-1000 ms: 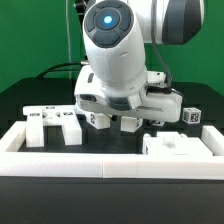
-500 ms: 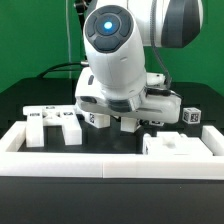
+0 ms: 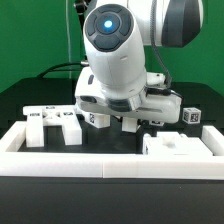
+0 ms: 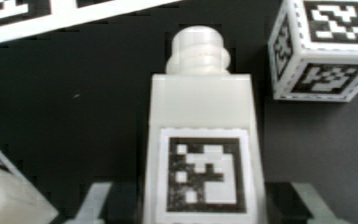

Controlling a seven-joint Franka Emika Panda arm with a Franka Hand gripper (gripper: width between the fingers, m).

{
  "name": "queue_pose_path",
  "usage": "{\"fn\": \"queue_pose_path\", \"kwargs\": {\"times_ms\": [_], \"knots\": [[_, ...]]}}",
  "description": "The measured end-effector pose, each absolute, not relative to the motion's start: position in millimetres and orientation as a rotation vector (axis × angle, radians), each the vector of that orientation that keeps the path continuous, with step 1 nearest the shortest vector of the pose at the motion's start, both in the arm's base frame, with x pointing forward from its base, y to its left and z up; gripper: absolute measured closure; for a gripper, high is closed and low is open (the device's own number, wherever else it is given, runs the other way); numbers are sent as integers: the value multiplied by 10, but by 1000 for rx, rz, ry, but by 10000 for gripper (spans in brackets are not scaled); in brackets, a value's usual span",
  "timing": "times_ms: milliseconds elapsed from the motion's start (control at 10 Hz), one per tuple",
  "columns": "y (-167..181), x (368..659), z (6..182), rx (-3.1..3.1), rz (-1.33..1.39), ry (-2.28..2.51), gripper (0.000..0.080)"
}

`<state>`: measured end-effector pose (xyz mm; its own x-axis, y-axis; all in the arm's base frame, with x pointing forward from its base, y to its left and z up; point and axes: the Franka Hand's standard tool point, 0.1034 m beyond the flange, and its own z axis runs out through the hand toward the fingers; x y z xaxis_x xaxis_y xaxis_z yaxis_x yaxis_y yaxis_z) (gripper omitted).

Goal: Assemble chair

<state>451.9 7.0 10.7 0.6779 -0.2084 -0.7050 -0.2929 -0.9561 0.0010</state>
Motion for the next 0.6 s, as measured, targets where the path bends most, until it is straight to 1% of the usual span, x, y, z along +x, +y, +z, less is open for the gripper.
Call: {"fn": "queue_pose_path", "kwargs": {"times_ms": [100, 200, 300, 400, 500, 600], "knots": [[62, 4548, 160, -2773, 1136, 394, 509], [63, 4622, 267, -2769, 1127, 371, 509], [64, 4736, 411, -2773, 1102, 364, 509], [82, 4883, 615, -2774, 1078, 348, 509], [87, 4953, 712, -2771, 1077, 342, 509], [91, 5015, 758, -2775, 1066, 342, 509]]}}
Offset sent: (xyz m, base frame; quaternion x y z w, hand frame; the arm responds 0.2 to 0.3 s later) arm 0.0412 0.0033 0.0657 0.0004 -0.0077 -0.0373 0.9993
